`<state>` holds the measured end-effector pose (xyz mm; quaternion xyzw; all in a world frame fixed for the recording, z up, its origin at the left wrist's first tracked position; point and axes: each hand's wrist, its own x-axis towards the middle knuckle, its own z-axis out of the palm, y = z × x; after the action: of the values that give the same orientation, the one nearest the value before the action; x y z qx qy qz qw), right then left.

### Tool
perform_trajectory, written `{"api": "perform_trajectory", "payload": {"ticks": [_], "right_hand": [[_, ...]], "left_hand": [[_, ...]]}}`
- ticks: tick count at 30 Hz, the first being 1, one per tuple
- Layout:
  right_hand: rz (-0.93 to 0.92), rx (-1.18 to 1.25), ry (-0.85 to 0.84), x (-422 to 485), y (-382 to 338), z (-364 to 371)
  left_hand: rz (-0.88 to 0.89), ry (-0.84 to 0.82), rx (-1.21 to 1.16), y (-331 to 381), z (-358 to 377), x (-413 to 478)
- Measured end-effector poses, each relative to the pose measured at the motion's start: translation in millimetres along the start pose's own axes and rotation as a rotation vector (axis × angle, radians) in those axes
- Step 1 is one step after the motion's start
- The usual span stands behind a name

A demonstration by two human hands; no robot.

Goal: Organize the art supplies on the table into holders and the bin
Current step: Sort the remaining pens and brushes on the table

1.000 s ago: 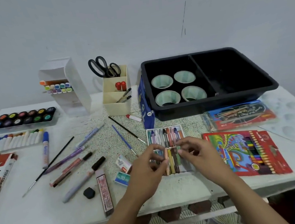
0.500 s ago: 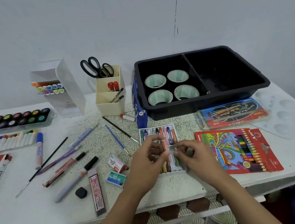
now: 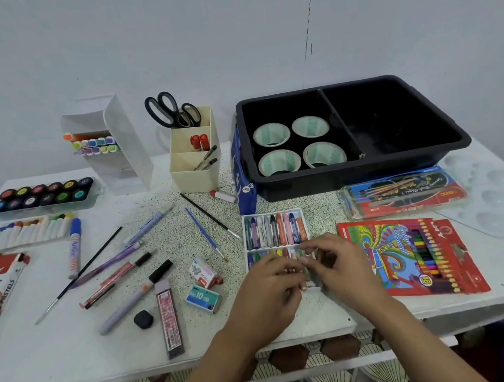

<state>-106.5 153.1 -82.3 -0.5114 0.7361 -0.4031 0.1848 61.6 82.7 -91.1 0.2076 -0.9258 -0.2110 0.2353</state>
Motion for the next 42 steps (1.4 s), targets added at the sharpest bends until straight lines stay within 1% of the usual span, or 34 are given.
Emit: {"api": "perform_trajectory", "payload": {"ticks": [4, 8, 15, 20, 24, 30, 33, 36, 37, 39, 41, 42], "right_hand": [[-0.042, -0.02, -0.003, -3, 2, 1], [-0.046, -0.017, -0.028, -3, 3, 1], [-0.007, 0.01, -0.079, -2, 2, -2], [0.013, 0.0, -0.101, -1, 0, -3], [0.018, -0.031, -0.105, 1, -2, -3], [-0.001, -0.109, -0.117, 2, -6, 4], [-0.047, -0.177, -0.116, 5, -9, 8], [-0.05, -0.272, -0.135, 9, -13, 6], [-0.049, -0.32, -0.135, 9, -14, 6], [-0.077, -0.361, -0.093, 10, -18, 6], [-0.151, -0.287, -0.045, 10, -27, 11], [-0.197, -0.249, -0.047, 11, -32, 15]], "left_hand": [[-0.007, -0.046, 0.012, -2, -2, -2], [-0.012, -0.061, -0.004, -4, -3, -5], [-0.112, 0.01, -0.086, -8, 4, -5], [-0.11, 0.015, -0.048, -6, 5, -3], [-0.081, 0.006, 0.006, -5, 5, -3], [-0.133, 0.027, -0.004, -12, -2, -5], [-0.151, 0.0, -0.004, -13, -5, -1], [-0.159, -0.038, -0.045, -13, -18, 3], [-0.173, -0.03, -0.063, -15, -26, 3], [-0.257, 0.052, -0.062, -23, -45, -1], [-0.377, 0.185, 0.003, -39, -66, -11], [-0.432, 0.216, 0.042, -49, -76, -17]]}}
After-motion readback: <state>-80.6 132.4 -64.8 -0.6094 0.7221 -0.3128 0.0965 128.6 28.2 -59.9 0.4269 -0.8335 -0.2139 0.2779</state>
